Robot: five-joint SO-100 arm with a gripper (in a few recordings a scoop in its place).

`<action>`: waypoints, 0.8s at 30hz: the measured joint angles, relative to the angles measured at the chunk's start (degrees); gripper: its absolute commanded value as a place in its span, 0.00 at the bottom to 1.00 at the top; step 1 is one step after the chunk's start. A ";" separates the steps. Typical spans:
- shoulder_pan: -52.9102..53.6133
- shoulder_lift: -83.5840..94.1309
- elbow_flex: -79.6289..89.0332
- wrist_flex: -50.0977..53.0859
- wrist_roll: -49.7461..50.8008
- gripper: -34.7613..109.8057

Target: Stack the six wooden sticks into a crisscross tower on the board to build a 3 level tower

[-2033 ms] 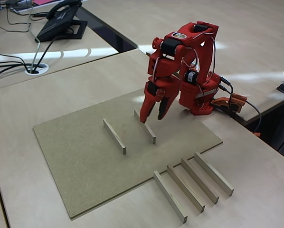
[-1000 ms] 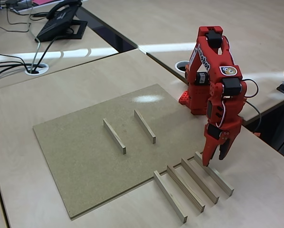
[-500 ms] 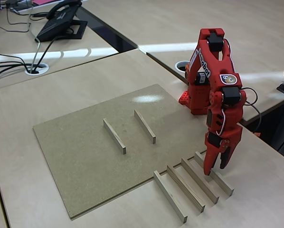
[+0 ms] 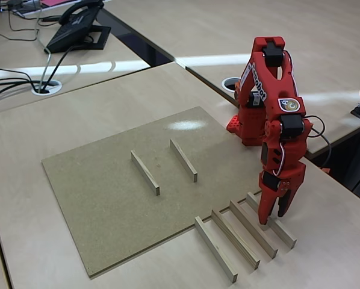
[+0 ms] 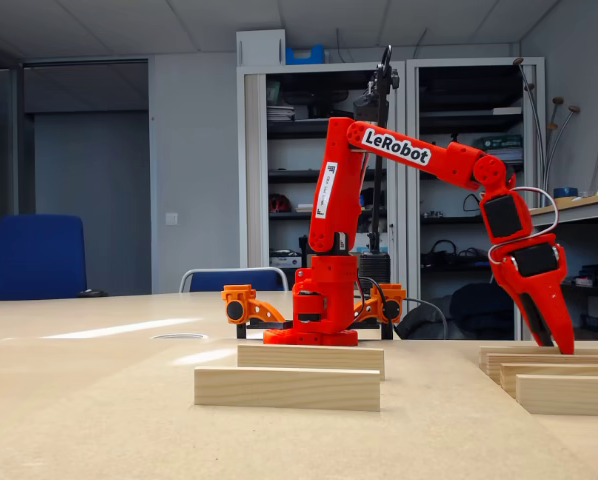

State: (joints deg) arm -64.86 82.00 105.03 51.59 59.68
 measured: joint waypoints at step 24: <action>1.76 -1.85 -0.88 -1.41 2.20 0.24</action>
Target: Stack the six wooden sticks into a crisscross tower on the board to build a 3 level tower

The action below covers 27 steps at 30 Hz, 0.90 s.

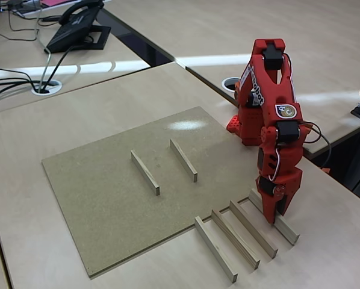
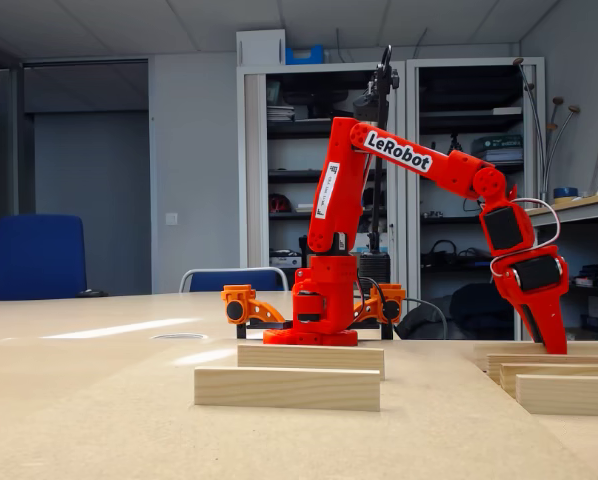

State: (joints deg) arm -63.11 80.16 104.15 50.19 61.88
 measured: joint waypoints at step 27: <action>40.34 17.14 -31.11 52.73 33.22 0.24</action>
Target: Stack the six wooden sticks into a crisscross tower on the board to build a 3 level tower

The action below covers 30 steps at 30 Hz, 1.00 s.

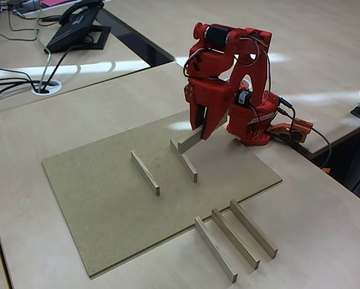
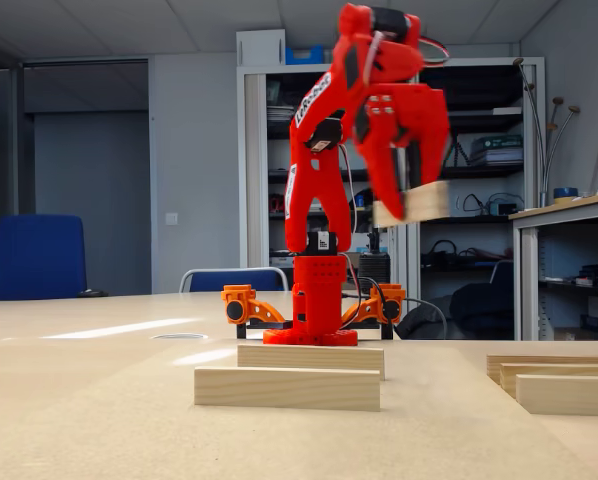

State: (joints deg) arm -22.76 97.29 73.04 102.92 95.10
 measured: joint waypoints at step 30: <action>19.51 -27.25 -13.45 -2.64 -11.07 0.24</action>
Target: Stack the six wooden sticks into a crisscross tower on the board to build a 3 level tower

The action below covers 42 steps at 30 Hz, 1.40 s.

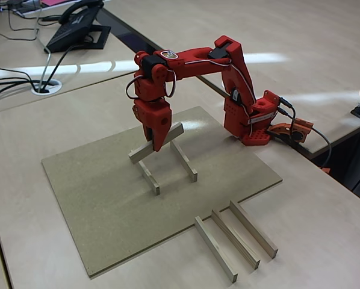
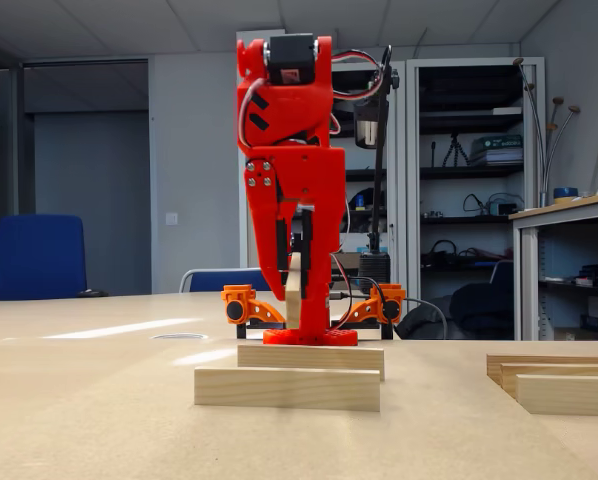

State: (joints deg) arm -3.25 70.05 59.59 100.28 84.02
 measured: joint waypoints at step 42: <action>7.29 20.30 39.99 -27.86 -11.07 0.24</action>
State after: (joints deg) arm 4.04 90.35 99.58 72.42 72.95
